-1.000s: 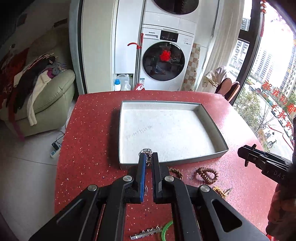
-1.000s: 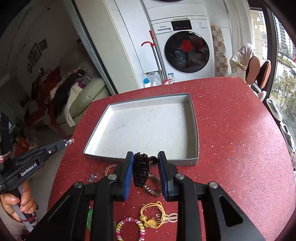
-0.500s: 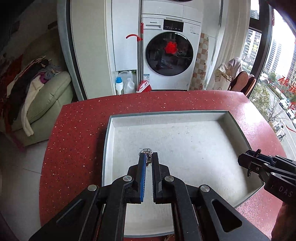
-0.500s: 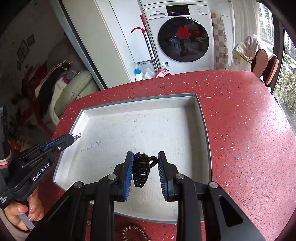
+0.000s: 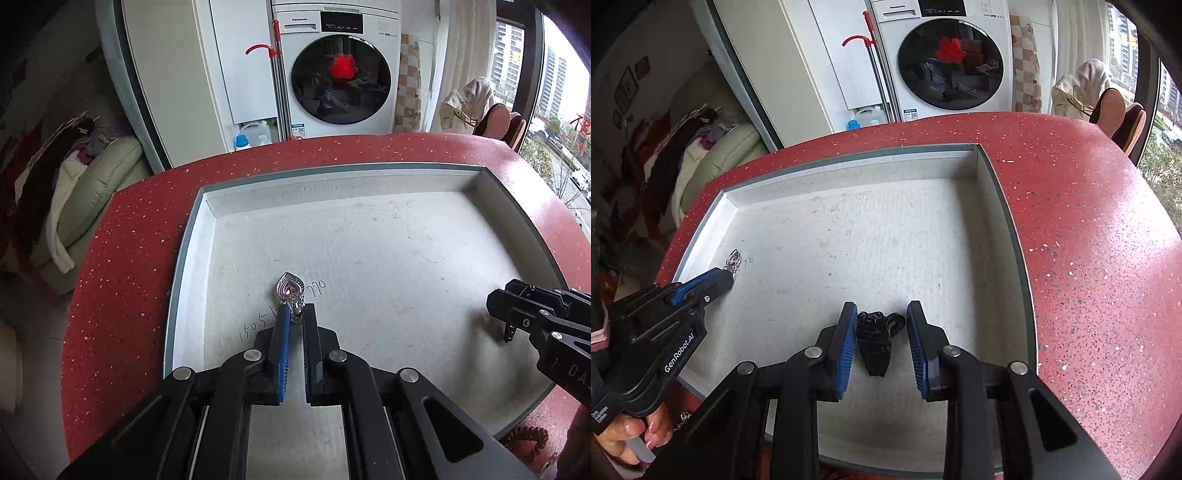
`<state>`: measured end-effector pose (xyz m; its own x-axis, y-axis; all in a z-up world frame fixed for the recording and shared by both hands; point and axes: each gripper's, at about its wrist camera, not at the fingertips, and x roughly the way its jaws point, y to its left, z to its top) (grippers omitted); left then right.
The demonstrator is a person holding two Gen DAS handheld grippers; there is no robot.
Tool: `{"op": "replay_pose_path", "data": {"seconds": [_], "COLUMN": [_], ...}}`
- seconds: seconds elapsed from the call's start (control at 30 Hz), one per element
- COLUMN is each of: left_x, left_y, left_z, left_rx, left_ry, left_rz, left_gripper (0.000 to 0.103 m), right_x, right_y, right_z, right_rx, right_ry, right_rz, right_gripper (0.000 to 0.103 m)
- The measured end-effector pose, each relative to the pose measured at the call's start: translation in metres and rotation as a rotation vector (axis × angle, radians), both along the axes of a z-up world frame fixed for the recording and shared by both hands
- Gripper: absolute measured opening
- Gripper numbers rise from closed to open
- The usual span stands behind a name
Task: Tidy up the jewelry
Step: 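Carry both items into the grey tray and open both tools to release, then grasp the spiked silver barrette with the left tool while the right tool grasps the beaded bracelet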
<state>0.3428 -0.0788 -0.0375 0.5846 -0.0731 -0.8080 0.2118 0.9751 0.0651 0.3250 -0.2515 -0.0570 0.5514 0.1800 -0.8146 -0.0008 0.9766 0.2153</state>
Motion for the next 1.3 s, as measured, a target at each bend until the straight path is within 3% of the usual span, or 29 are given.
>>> {"op": "replay_pose_path", "data": {"seconds": [0.07, 0.2, 0.23, 0.27, 0.3, 0.33, 0.6, 0.67, 0.73, 0.83, 1.17, 1.3], "left_x": [-0.001, -0.003, -0.004, -0.004, -0.006, -0.009, -0.032, -0.044, -0.055, -0.076, -0.161, -0.183], "left_y": [-0.003, 0.0, 0.001, 0.003, 0.004, 0.007, 0.014, 0.019, 0.024, 0.033, 0.071, 0.084], "left_z": [0.0, 0.002, 0.003, 0.005, 0.007, 0.011, 0.042, 0.051, 0.057, 0.062, 0.042, 0.029], "left_rx": [0.019, 0.006, 0.002, -0.001, -0.003, -0.007, -0.037, -0.06, -0.079, -0.09, 0.067, 0.072], "left_ry": [-0.002, 0.004, 0.003, -0.001, -0.012, -0.04, -0.121, -0.135, -0.132, -0.121, -0.131, -0.091], "left_rz": [-0.003, 0.0, 0.003, 0.007, 0.017, 0.032, 0.001, -0.013, -0.037, -0.079, -0.147, -0.17], "left_gripper": [0.024, 0.024, 0.031, 0.065, 0.088, 0.103, 0.103, 0.103, 0.103, 0.103, 0.103, 0.103], "right_x": [-0.001, -0.007, -0.009, -0.012, -0.015, -0.017, -0.051, -0.063, -0.077, -0.098, -0.166, -0.19], "right_y": [0.0, -0.003, -0.004, -0.005, -0.007, -0.009, -0.013, -0.013, -0.013, -0.014, -0.004, 0.003], "right_z": [0.002, 0.011, 0.014, 0.018, 0.022, 0.025, 0.051, 0.056, 0.059, 0.061, 0.051, 0.04], "right_rx": [0.005, 0.031, 0.038, 0.044, 0.049, 0.053, 0.106, 0.12, 0.139, 0.158, 0.136, 0.105], "right_ry": [0.001, -0.017, -0.025, -0.033, -0.042, -0.05, -0.097, -0.112, -0.124, -0.137, -0.061, -0.023], "right_rz": [-0.002, -0.011, -0.016, -0.022, -0.027, -0.031, -0.048, -0.047, -0.046, -0.052, -0.054, -0.054], "right_gripper": [0.053, 0.055, 0.056, 0.057, 0.057, 0.058, 0.069, 0.085, 0.085, 0.103, 0.103, 0.103]}}
